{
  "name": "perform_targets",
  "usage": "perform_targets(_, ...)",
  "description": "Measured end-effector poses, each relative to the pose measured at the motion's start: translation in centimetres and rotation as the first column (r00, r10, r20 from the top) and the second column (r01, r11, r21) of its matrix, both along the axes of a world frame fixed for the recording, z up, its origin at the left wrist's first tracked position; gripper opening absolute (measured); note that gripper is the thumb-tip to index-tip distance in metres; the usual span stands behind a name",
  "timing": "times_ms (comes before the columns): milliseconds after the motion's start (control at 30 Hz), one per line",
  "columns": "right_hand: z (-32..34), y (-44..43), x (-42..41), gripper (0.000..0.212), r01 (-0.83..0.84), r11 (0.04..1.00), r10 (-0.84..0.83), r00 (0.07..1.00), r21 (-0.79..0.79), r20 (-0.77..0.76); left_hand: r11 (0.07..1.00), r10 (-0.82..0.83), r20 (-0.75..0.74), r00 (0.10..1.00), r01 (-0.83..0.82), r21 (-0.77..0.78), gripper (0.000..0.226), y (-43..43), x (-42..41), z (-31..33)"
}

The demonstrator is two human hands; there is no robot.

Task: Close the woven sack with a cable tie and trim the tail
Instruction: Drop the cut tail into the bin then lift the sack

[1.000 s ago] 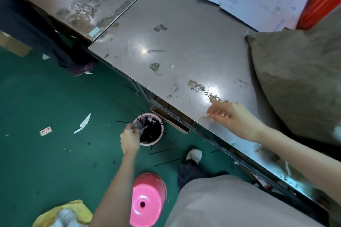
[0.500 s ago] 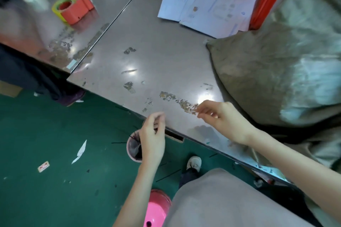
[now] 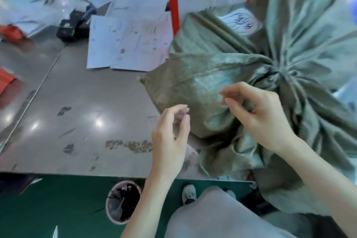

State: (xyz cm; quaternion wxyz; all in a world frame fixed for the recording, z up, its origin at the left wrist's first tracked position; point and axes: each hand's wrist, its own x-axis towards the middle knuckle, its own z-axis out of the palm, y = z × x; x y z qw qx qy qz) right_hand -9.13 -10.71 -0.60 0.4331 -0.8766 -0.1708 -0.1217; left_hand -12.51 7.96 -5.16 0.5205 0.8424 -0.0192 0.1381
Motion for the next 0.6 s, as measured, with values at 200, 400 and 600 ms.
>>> perform_targets(200,1.2,-6.3,-0.6,0.018,0.210,0.971,-0.226,0.964,0.118,0.142,0.982,-0.180,0.099,0.979,0.172,0.080,0.021,-5.5,2.3,1.0)
perform_targets(400,1.3,-11.3,-0.3,0.025,0.380,0.925,-0.378,0.914,0.016,0.144,0.937,-0.276,0.167,0.947,0.227,0.266,0.038,-9.2,4.9,2.6)
perform_targets(600,2.2,-14.1,0.4,0.090,0.119,0.962,-0.162,0.974,-0.247,-0.161,0.746,-0.294,-0.004,0.956,0.233,0.624,0.093,-11.4,9.1,3.0)
